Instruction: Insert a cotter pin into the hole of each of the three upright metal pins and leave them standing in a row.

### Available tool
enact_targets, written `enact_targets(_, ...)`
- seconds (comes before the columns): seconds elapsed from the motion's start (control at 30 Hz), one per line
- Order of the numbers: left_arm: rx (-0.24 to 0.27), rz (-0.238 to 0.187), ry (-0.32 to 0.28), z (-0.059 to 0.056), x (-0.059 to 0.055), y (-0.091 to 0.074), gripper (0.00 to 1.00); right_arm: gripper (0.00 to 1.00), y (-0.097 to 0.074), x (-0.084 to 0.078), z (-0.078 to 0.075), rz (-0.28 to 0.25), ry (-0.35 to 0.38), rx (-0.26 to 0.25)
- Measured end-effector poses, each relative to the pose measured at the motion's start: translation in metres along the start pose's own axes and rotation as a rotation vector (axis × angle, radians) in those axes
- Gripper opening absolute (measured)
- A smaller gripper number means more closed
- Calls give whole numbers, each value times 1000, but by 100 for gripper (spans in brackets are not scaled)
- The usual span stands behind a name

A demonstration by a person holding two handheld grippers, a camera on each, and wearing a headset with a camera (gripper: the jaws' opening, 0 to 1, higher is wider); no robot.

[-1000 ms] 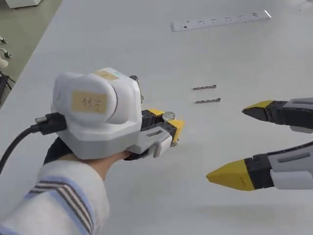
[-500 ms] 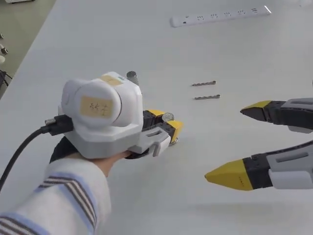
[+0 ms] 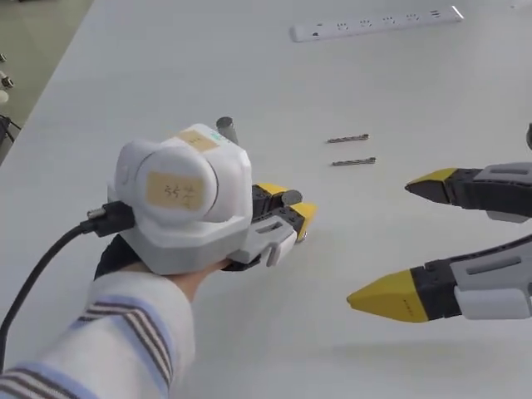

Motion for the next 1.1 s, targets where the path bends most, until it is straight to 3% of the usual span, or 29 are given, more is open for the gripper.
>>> enact_targets(0.27, 11, -10, 5, 0, -2, -2, 10, 91, 0, 0, -1, 2, -3, 0)
enact_targets(0.47, 12, -14, 43, 0, -1, -2, 10, 91, 0, 2, 0, -8, -4, 2)
enact_targets(0.6, -21, -21, 19, -2, 2, -5, 13, 91, 1, -1, 2, 3, -6, 6)
enact_targets(0.67, -29, -42, 43, -2, 7, -8, 14, 91, 1, -1, 2, 5, -5, 7)
enact_targets(0.9, -74, -81, 40, -2, 19, -22, 35, 91, 2, 2, 1, 0, -6, 7)
enact_targets(1.0, -81, -105, 74, -2, 25, -30, 42, 91, 1, 1, 0, 3, -6, 7)
enact_targets(1.1, -104, -132, 53, -3, 31, -39, 48, 91, 1, 0, 1, 4, -3, 7)
Point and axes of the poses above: the centre of the closed fingertips' face, and the gripper's own axes: y roughly forward along the fingers, z roughly to its left, x roughly out of its top, the point moved 1 cm from there along -y, roughly backward along the fingers, and after that the axes turned 2 degrees about -x, right-handed, at the moved point
